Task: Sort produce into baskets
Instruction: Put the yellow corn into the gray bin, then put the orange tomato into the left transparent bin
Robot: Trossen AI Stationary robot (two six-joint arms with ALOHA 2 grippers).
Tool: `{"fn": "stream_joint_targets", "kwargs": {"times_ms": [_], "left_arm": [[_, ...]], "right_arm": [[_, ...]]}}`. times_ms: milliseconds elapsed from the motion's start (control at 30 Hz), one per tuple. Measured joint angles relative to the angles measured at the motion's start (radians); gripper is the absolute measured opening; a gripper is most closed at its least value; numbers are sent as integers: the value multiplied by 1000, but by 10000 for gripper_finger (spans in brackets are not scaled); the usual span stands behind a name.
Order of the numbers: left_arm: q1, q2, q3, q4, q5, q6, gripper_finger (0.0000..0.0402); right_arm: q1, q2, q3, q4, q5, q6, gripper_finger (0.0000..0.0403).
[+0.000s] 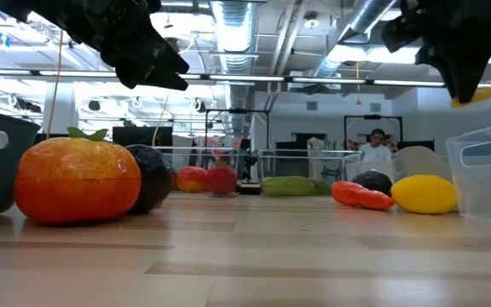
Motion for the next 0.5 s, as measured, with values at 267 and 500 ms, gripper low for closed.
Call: {"fn": "stream_joint_targets", "kwargs": {"times_ms": [267, 500], "left_arm": [[0, 0, 0, 2, 2, 0, 267], [0, 0, 0, 2, 5, 0, 267]], "right_arm": [[-1, 30, 0, -9, 0, -2, 187], [-1, 32, 0, -3, 0, -2, 220]]}}
